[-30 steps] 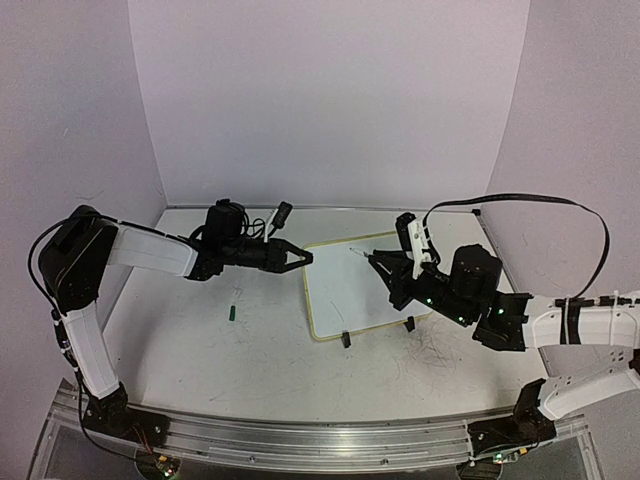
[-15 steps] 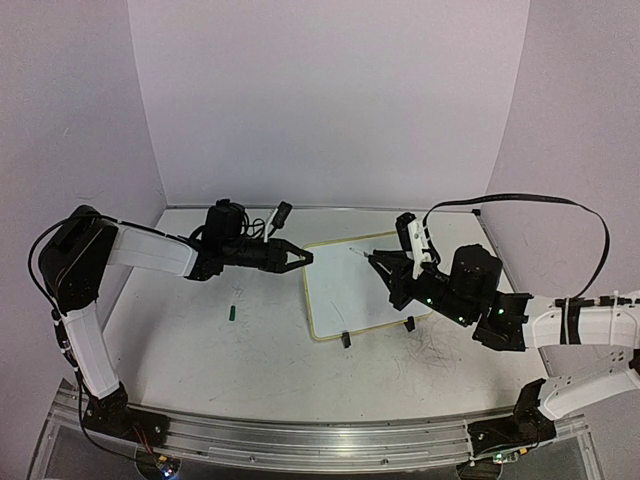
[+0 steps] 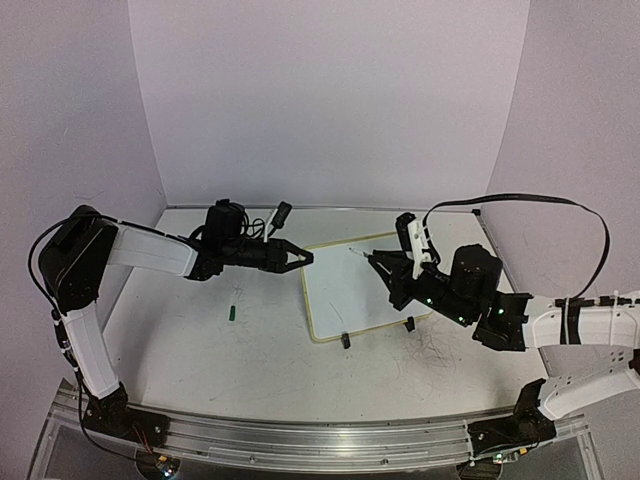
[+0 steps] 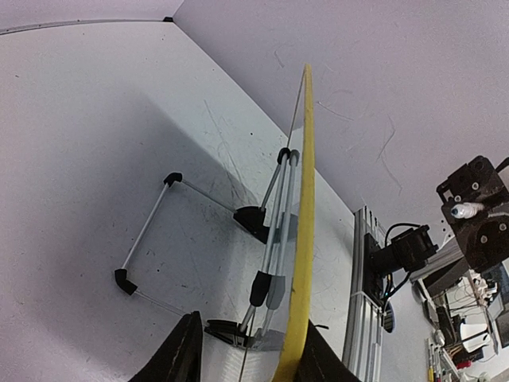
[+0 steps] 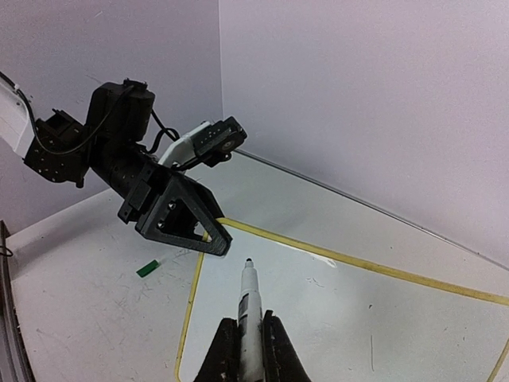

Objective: Write a sentence on the whiteboard
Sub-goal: Hold the whiteboard at the center of the board.

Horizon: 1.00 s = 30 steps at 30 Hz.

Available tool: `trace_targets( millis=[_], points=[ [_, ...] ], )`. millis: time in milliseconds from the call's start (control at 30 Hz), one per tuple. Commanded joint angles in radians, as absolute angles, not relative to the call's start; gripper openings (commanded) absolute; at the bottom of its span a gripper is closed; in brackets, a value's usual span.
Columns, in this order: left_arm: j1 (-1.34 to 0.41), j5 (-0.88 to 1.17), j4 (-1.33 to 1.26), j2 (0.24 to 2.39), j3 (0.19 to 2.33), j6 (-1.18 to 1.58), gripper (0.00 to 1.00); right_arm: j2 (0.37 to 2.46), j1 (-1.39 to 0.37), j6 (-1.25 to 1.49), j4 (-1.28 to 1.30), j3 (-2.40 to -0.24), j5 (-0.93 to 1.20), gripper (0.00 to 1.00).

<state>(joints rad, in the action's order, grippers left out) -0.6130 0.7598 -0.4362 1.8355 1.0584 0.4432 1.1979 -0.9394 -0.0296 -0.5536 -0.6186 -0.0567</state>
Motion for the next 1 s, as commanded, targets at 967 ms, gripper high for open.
trace_targets(
  millis=[967],
  points=[
    [-0.605,0.787,-0.445,1.795,1.076,0.38,0.05,1.381,-0.956,-0.023,-0.527,-0.793,0.027,0.0]
  ],
)
